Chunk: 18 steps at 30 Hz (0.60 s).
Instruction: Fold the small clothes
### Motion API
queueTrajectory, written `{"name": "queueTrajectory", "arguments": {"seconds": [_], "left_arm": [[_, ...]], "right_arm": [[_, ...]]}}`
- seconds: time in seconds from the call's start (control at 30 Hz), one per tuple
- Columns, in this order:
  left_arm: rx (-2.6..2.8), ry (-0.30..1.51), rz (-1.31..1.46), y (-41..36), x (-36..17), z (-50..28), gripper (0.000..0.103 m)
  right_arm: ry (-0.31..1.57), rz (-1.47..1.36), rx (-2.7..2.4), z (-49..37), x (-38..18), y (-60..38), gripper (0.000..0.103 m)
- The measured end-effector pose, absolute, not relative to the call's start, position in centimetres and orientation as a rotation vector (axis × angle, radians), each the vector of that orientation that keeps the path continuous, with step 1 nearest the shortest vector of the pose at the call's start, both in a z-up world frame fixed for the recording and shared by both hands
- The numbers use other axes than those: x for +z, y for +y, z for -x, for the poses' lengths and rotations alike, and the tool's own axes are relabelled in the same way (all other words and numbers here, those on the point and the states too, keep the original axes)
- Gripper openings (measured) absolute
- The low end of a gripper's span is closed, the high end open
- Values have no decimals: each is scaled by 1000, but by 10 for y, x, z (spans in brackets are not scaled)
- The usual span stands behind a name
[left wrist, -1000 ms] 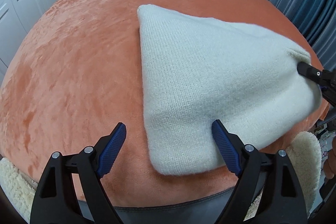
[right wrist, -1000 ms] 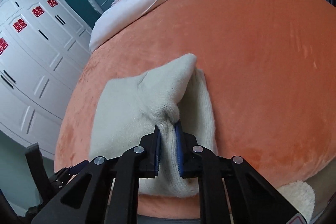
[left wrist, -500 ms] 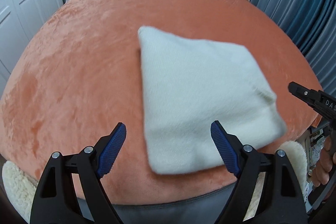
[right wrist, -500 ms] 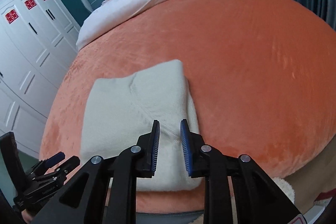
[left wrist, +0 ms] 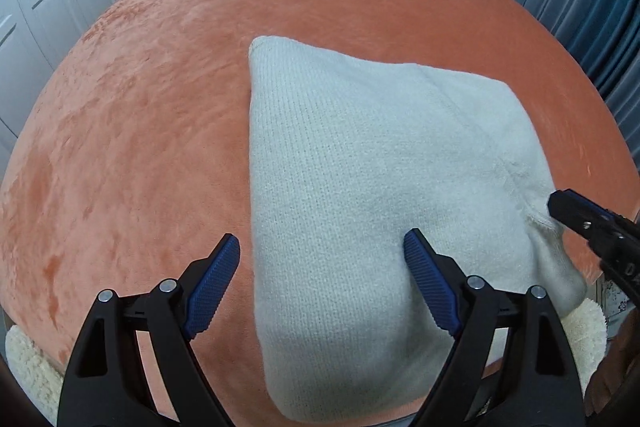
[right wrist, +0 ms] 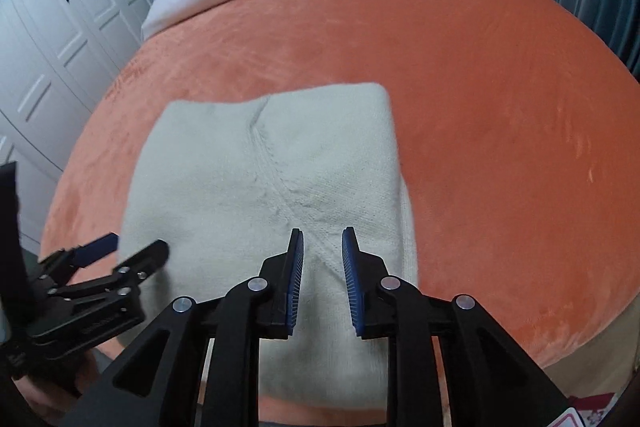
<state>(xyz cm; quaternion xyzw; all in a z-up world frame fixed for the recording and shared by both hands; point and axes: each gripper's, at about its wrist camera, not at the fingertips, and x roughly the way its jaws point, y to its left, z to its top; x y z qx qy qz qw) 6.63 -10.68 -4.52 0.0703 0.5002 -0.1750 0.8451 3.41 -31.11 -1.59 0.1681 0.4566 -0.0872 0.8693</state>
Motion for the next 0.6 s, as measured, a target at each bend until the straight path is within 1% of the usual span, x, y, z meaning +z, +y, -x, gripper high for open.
{"name": "queueTrajectory", "arguments": {"seconds": [0.07, 0.1, 0.2, 0.3, 0.37, 0.4, 0.43, 0.6], "left_arm": [[-364, 1060, -139, -106, -45, -66, 84], [-366, 1064, -133, -104, -46, -68, 84], [-387, 1090, -83, -99, -41, -66, 84], [-483, 1100, 51, -87, -29, -55, 86], [-515, 1099, 121, -80, -26, -51, 93], [-534, 1107, 159, -76, -28, -52, 94], [-543, 1129, 195, -72, -34, -54, 94], [-473, 1255, 323, -50, -63, -60, 94]], "right_arm": [[927, -368, -215, -24, -16, -318, 45], [922, -380, -235, -17, -16, -322, 47], [941, -454, -254, -1, -28, -337, 48], [962, -544, -232, 8, -40, -350, 49], [955, -586, -207, 11, -45, -346, 59], [949, -600, -192, 11, -47, -348, 67], [951, -604, -182, 8, -51, -347, 71], [1040, -622, -168, -5, -73, -351, 71]]}}
